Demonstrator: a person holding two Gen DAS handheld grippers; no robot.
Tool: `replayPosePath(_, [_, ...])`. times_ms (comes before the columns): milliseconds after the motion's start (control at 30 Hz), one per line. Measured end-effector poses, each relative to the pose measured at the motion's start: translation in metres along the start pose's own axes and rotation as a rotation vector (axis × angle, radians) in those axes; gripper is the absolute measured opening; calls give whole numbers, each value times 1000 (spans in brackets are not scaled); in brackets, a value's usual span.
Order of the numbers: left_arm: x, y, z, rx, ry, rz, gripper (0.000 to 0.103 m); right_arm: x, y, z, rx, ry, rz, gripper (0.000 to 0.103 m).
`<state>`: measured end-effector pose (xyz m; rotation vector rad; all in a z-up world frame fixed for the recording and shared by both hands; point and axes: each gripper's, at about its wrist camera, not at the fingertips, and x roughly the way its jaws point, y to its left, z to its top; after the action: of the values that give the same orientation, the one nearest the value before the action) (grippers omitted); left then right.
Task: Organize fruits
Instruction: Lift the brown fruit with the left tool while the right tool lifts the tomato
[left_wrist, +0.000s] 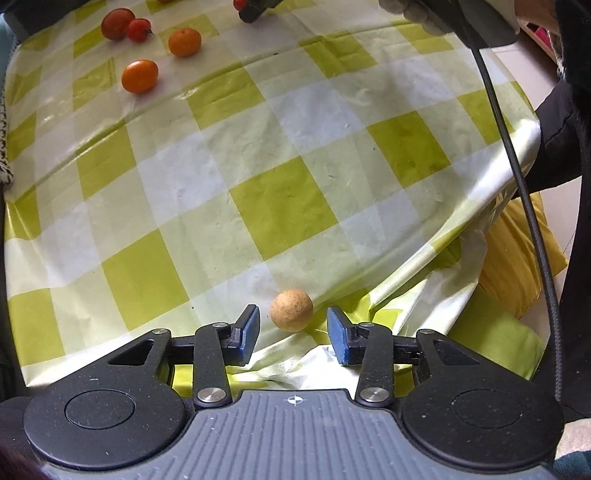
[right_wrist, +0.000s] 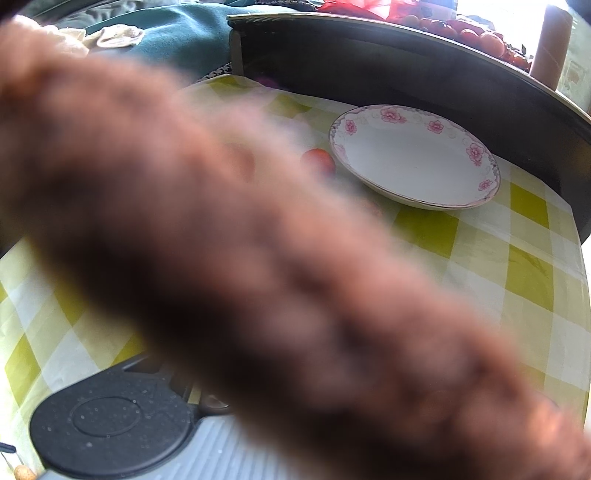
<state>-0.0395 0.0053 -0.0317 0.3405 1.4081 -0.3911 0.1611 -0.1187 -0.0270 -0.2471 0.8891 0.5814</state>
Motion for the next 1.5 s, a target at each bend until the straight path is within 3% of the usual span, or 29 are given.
replayPosePath(233, [8, 3, 7, -15, 31, -12, 33, -1, -6, 2, 20, -4, -8, 31])
replayPosePath(367, [5, 9, 12, -52, 14, -15, 32, -2, -7, 2, 22, -8, -2, 31])
replayPosePath(600, [-7, 32, 30, -113, -82, -12, 32, -6, -10, 4, 34, -14, 7, 23])
replayPosePath(1133, [-8, 68, 99, -161, -331, -30, 32, 5, -20, 2, 78, 5, 59, 24])
replayPosePath(1500, [-11, 89, 114, -198, -400, -71, 32, 6, -17, 0, 48, -17, 48, 25])
